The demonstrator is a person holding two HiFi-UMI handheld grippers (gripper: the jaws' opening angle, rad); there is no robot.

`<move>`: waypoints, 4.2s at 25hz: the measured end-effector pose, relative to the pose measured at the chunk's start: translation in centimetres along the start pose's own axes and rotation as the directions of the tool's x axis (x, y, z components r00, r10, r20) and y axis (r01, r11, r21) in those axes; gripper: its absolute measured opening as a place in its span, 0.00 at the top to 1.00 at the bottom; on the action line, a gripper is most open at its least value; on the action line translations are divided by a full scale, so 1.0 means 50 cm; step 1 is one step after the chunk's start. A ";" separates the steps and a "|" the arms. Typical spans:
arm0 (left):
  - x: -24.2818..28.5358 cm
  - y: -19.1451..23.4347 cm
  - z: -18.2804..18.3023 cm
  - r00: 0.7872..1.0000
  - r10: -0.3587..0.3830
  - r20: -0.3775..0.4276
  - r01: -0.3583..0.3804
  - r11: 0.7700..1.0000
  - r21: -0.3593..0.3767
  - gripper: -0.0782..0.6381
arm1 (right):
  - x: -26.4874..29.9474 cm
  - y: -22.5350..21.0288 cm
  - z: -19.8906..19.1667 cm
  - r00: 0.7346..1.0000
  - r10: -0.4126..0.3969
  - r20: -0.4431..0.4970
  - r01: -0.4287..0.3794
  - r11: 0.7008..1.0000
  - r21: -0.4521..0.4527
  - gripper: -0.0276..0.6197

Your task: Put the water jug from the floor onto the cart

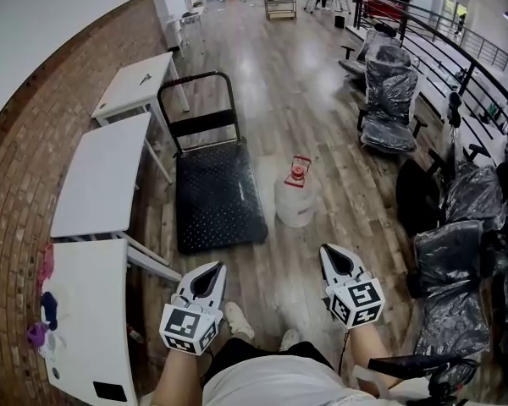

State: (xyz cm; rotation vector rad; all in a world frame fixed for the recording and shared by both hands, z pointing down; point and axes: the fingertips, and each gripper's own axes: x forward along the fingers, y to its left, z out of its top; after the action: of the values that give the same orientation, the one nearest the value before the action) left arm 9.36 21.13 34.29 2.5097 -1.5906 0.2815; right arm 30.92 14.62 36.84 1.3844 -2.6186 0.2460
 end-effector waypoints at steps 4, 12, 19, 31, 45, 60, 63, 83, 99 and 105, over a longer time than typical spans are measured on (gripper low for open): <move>0.019 0.070 -0.019 1.000 0.005 0.000 -0.005 0.999 -0.032 0.89 | 0.070 0.017 0.006 1.000 0.004 -0.027 -0.005 1.000 -0.023 0.95; 0.078 0.311 -0.036 0.999 0.041 0.026 -0.040 0.999 -0.027 0.89 | 0.271 0.084 0.088 1.000 0.007 -0.010 -0.008 0.991 -0.134 0.95; 0.118 0.507 -0.039 0.994 0.106 0.033 -0.105 0.994 -0.029 0.89 | 0.456 0.126 0.162 0.999 0.028 0.040 -0.021 0.989 -0.146 0.95; 0.246 0.570 -0.012 1.000 0.029 0.006 -0.029 0.998 -0.063 0.89 | 0.581 0.069 0.140 1.000 0.026 -0.004 -0.026 0.994 -0.108 0.95; 0.549 0.605 0.082 0.990 0.134 -0.054 -0.137 0.988 -0.067 0.89 | 0.798 -0.215 0.160 0.993 0.115 0.007 -0.115 0.993 0.002 0.95; 0.747 0.649 0.053 0.991 0.037 -0.131 -0.049 0.995 -0.085 0.89 | 0.909 -0.375 0.068 0.994 -0.034 -0.103 0.039 0.998 0.049 0.95; 0.785 0.657 0.016 0.985 -0.020 -0.172 0.010 0.998 -0.058 0.89 | 0.906 -0.400 0.016 0.983 -0.105 -0.152 0.115 0.991 0.063 0.95; 0.885 0.607 -0.222 0.955 -0.076 -0.286 0.063 0.996 -0.057 0.89 | 1.064 -0.610 -0.526 0.847 -0.173 -0.502 0.180 0.983 -0.035 0.50; 0.833 0.655 -0.330 0.945 0.056 -0.323 -0.097 0.989 -0.112 0.89 | 1.106 -0.640 -0.738 0.753 -0.140 -0.643 0.142 0.989 -0.048 0.44; 0.825 0.659 -0.316 0.944 0.074 -0.323 -0.112 0.988 -0.102 0.89 | 1.095 -0.647 -0.739 0.753 -0.156 -0.639 0.163 0.985 -0.048 0.48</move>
State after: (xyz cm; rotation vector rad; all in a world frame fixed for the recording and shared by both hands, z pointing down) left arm -4.42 -25.31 60.60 2.1705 -1.5458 0.5554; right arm 30.01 -38.93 87.20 1.2282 -1.9209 0.5941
